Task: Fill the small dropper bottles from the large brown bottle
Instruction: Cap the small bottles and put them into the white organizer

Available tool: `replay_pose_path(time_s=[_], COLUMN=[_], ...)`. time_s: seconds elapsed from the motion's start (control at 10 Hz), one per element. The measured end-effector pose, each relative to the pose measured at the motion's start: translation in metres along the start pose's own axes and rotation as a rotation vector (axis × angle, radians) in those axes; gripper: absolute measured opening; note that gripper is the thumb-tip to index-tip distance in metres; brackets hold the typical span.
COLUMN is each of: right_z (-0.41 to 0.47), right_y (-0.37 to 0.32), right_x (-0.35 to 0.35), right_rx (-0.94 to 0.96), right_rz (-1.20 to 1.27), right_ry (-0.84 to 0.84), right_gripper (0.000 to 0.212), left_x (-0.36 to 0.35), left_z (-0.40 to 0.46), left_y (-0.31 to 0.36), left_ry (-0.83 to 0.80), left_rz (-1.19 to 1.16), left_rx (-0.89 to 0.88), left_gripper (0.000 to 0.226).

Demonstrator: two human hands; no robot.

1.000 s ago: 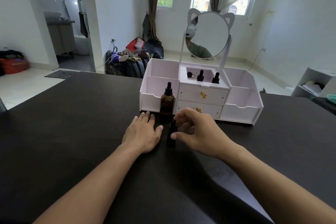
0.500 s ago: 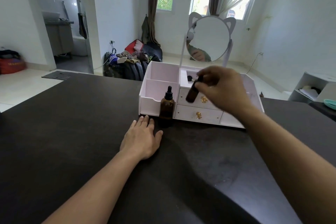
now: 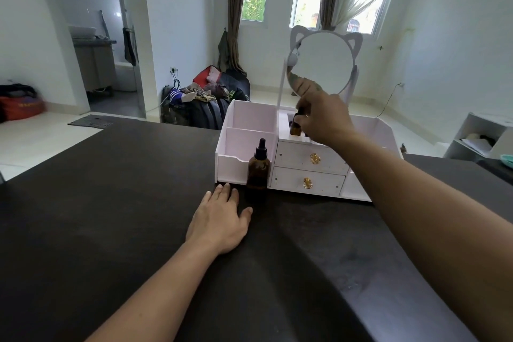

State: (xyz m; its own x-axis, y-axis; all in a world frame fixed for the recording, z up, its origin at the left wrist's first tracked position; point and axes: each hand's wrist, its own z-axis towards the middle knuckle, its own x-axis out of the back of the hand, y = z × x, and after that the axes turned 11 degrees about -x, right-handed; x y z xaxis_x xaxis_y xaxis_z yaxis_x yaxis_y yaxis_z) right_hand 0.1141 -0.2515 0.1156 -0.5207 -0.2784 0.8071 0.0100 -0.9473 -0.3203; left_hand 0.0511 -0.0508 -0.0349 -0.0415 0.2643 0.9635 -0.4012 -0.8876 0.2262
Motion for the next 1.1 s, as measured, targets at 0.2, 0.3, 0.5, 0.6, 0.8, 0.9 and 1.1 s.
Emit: replay_pose_path(time_s=[0.2,0.3,0.5,0.6,0.8,0.9,1.1], right_z=[0.008,0.009,0.016,0.018,0.016,0.014,0.011], right_y=[0.008,0.008,0.013,0.018,0.019,0.021,0.021], right_x=[-0.006,-0.005,0.009,0.011,0.012,0.012,0.012], right_rx=[-0.062,-0.043,-0.095,-0.069,-0.009,-0.014,-0.014], right_rz=[-0.04,-0.026,0.022,-0.088,-0.176,-0.185,-0.17], right_ry=[-0.097,-0.146,-0.29,-0.273,-0.189,-0.184,-0.183], right_gripper=[0.013,0.014,0.039,0.041,0.047,0.052,0.054], left_x=[0.0,-0.001,-0.002,-0.002,-0.002,-0.002,-0.002], left_z=[0.0,0.001,0.001,0.001,0.001,0.001,0.001], left_y=[0.0,-0.001,-0.001,-0.001,-0.001,-0.001,-0.001], left_ry=[0.003,0.006,0.015,0.016,0.021,0.023,0.014], left_rz=[-0.002,0.002,0.003,0.002,-0.001,-0.003,-0.011], left_rx=[-0.004,-0.005,-0.011,-0.008,-0.007,-0.007,-0.004], left_gripper=[0.065,0.065,0.065,0.065,0.065,0.065,0.065])
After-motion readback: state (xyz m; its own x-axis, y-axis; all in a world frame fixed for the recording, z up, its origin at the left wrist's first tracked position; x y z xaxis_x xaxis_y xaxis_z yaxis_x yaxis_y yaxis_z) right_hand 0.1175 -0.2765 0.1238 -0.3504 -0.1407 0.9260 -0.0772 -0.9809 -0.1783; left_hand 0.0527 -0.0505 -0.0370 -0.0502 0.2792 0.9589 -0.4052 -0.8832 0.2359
